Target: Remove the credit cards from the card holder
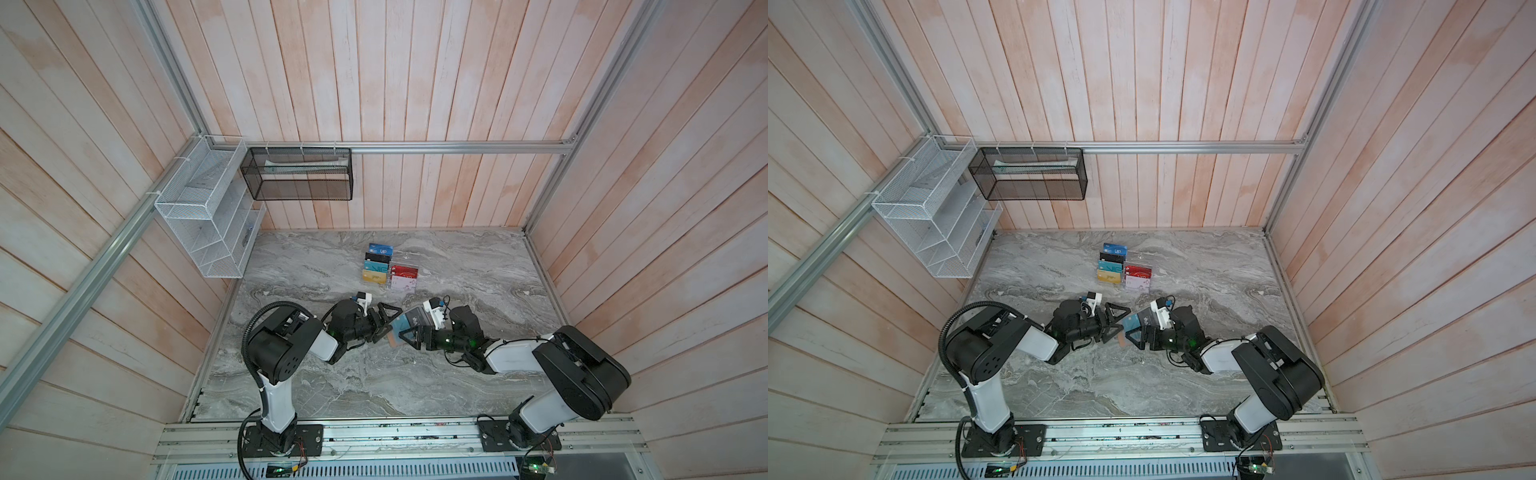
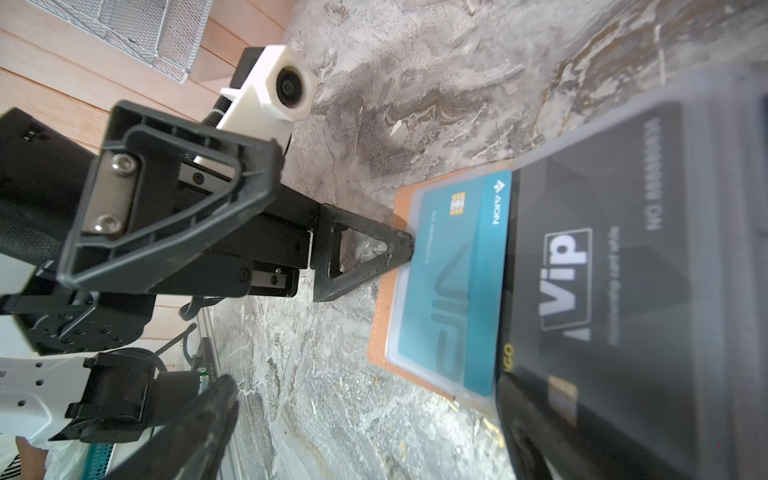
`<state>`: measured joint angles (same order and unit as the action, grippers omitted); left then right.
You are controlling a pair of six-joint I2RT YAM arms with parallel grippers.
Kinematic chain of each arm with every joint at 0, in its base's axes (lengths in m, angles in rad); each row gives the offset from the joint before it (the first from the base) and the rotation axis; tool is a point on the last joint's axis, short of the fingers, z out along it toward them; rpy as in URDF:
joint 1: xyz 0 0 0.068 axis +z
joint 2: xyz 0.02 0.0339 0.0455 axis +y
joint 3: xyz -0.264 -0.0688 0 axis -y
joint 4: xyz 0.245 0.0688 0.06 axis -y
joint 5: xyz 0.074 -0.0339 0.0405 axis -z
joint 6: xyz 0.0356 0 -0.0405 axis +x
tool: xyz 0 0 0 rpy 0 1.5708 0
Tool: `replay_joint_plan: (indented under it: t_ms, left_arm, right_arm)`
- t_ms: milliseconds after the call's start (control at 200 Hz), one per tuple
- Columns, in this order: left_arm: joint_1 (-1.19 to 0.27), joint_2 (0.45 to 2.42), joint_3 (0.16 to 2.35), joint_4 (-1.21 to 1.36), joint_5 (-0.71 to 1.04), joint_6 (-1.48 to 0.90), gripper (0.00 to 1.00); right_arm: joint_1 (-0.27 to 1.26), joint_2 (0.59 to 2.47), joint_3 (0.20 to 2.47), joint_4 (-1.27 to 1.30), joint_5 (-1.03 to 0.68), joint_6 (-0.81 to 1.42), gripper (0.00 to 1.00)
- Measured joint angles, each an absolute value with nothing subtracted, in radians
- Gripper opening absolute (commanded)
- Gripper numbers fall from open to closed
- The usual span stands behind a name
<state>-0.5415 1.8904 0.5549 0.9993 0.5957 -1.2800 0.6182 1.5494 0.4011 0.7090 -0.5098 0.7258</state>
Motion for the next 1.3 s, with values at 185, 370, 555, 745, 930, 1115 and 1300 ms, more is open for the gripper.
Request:
replay_joint_plan:
  t_ms: [185,370,555,745,930,1115,1300]
  left_arm:
    - [-0.542,1.911,0.538,1.059,0.599,-1.287,1.00]
    - [-0.542,1.929,0.524,1.110,0.604,-1.292,1.00]
    - [-0.540,1.945,0.516,1.149,0.607,-1.299,1.00]
    - [-0.538,1.952,0.513,1.169,0.611,-1.309,1.00]
    - [-0.538,1.954,0.509,1.180,0.611,-1.314,1.00]
    - [-0.538,1.956,0.507,1.187,0.611,-1.315,1.00]
    - [-0.537,1.958,0.506,1.193,0.612,-1.319,1.00]
  right_arm:
    - [0.619,1.548,0.373,0.756,-0.467,0.780,0.96]
    - [0.619,1.548,0.344,0.798,-0.435,0.836,0.93]
    - [0.625,1.549,0.325,0.846,-0.415,0.873,0.93]
    - [0.626,1.580,0.324,0.888,-0.413,0.896,0.90]
    - [0.628,1.608,0.328,0.921,-0.413,0.912,0.89]
    - [0.628,1.623,0.328,0.945,-0.413,0.925,0.87]
    - [0.632,1.648,0.329,0.975,-0.409,0.944,0.83]
